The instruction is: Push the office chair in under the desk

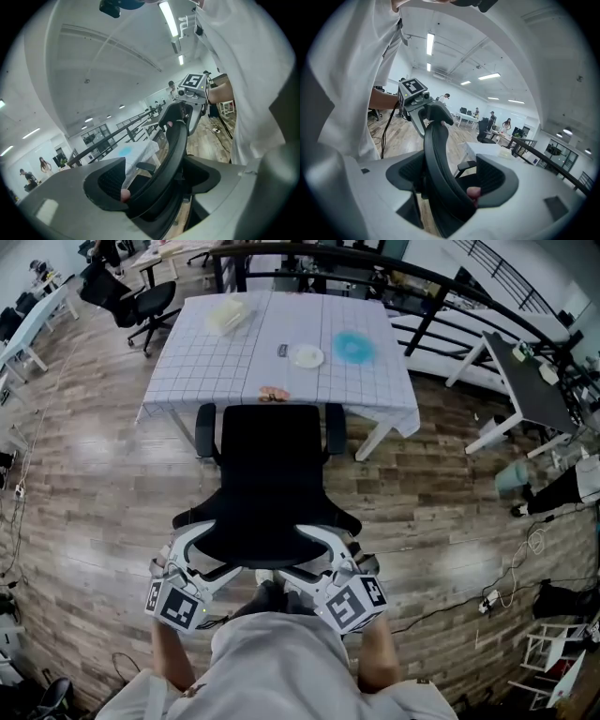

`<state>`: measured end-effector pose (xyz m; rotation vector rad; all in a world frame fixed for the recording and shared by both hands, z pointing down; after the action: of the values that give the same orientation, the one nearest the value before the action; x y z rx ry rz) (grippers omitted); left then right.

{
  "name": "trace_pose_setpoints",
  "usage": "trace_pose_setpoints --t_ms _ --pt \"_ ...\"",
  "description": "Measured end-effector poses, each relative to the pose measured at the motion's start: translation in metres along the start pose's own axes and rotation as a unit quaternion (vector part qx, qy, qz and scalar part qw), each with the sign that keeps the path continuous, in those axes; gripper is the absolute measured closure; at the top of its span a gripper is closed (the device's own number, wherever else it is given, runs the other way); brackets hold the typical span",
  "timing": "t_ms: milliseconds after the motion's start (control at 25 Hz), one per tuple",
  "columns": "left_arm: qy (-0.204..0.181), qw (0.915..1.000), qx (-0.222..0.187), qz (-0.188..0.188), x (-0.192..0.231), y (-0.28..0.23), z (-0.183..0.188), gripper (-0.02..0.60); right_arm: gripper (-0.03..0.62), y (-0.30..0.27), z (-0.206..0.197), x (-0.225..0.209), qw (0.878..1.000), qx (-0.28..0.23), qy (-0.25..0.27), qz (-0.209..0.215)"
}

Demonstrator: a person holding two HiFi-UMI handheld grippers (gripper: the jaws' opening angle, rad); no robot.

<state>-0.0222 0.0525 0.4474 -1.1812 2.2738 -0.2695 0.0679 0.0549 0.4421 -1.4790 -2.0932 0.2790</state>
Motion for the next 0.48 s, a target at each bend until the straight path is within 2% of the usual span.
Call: trace_pose_setpoints --t_ms 480 --pt "-0.009 0.9999 -0.013 -0.001 0.02 -0.012 -0.002 0.199 0.243 -0.01 -0.003 -0.021 1.0 0.003 -0.006 -0.002"
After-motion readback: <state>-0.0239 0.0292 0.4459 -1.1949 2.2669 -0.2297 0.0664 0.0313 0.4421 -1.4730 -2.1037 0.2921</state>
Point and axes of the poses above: the fingertips, and each gripper's own axes: y backward along the fingers, x to its left, z out of its top, the point moved 1 cm from there along y, backward along the fingers, and after that the axes turned 2 degrees about x, right-handed, at the moved point
